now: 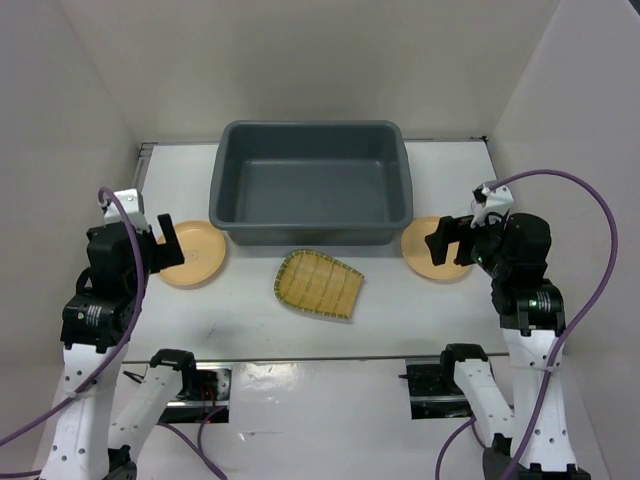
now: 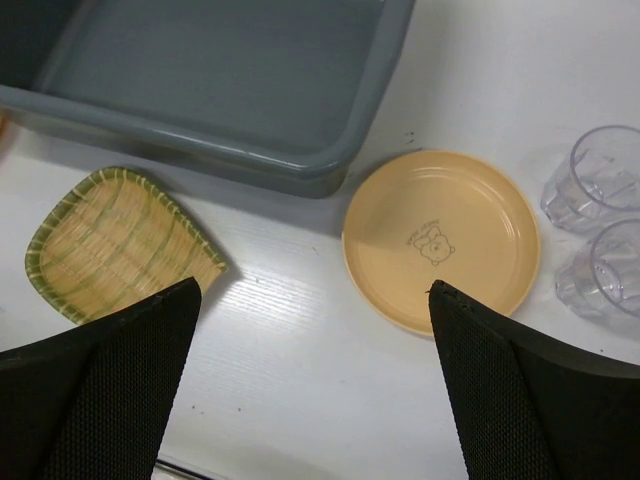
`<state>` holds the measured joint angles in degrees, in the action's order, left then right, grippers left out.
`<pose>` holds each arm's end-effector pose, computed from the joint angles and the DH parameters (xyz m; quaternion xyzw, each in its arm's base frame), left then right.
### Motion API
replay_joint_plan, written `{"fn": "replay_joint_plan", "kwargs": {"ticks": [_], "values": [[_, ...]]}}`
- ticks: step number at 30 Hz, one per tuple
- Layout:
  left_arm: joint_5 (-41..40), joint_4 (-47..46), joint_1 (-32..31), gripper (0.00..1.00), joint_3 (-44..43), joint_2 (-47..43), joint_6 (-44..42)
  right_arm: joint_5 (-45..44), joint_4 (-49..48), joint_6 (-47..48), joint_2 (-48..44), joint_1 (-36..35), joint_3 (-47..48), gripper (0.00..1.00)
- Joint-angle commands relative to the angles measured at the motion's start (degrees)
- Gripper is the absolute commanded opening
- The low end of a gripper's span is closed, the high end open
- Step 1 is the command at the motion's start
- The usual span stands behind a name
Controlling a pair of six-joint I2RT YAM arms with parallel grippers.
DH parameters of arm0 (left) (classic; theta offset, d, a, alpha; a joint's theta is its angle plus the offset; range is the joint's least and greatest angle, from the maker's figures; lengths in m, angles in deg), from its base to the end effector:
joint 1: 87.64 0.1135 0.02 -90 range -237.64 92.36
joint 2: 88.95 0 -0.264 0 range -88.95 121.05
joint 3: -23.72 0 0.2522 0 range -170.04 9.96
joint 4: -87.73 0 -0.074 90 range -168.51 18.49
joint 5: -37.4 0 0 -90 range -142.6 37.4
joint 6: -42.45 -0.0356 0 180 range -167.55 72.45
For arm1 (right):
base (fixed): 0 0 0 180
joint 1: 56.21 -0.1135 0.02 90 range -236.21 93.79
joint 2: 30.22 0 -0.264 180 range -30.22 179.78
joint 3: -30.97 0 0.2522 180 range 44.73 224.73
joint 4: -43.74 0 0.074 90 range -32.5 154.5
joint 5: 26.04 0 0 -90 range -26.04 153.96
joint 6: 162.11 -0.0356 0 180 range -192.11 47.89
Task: Place the mixed dishes into the plastic bin
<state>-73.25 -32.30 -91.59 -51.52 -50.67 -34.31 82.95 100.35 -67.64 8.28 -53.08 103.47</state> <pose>0.1137 0.0047 0.3867 -0.1650 0.8097 0.0666 0.5592 0.1223 0.0049 0.3775 -0.1011 0.8195 0.1007 0.5551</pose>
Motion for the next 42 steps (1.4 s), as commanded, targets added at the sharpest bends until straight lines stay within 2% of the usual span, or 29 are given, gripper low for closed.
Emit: {"fn": "replay_joint_plan", "kwargs": {"ticks": [1,6,10,11,14,17,18,20,22,27,31,34,38,42], "values": [[3.6,-2.1,-0.2,1.0,0.3,-0.1,-2.4,-2.5,-1.3,-1.4,-1.4,-1.3,0.5,0.99],[8.4,-3.2,-1.4,1.0,0.9,3.7,-2.7,-2.5,-1.3,-1.9,-1.3,-1.3,0.5,0.99],[9.1,-3.8,-1.4,1.0,-2.2,8.4,8.8,-3.1,-1.3,-1.9,-1.3,-1.8,0.5,0.99],[7.1,-2.7,-1.4,1.0,-2.2,11.2,16.9,-3.1,-1.3,-1.9,-1.3,-1.8,0.5,0.99],[4.1,-2.0,0.1,1.0,0.2,15.1,25.6,-3.6,-1.3,-2.4,-1.3,-2.3,0.5,0.99],[-0.3,-3.1,1.4,1.0,0.7,15.2,28.5,-4.2,-1.3,-2.4,-1.3,-2.3,0.5,0.99],[-4.0,-3.1,2.0,1.0,-0.2,15.2,29.2,-4.2,-1.8,-2.4,-1.3,-2.3,0.0,0.99],[-4.1,-6.5,5.5,1.0,-0.2,14.6,28.2,-4.2,-1.8,-2.4,-1.3,-2.3,0.0,0.99],[-2.1,-8.2,7.8,1.0,-0.2,14.6,26.9,-4.2,-1.8,-2.4,-1.3,-2.3,0.0,0.99],[4.0,-10.5,11.8,1.0,2.2,19.2,32.5,-4.2,-1.8,-2.4,-0.8,-2.3,0.0,0.99],[9.8,-13.1,14.6,1.0,5.0,25.7,37.8,-4.8,-1.8,-3.0,-0.8,-2.3,0.0,0.99],[11.8,-13.1,17.4,1.0,5.0,30.5,38.4,-4.8,-1.8,-3.0,-0.8,-2.3,0.0,0.99],[11.3,-13.8,21.0,1.0,4.0,30.5,41.6,-4.8,-1.8,-3.0,-0.3,-2.3,0.0,0.99],[17.6,-16.8,24.6,1.0,7.3,31.2,45.2,-4.8,-1.8,-3.0,0.3,-2.3,0.0,0.99]]}}
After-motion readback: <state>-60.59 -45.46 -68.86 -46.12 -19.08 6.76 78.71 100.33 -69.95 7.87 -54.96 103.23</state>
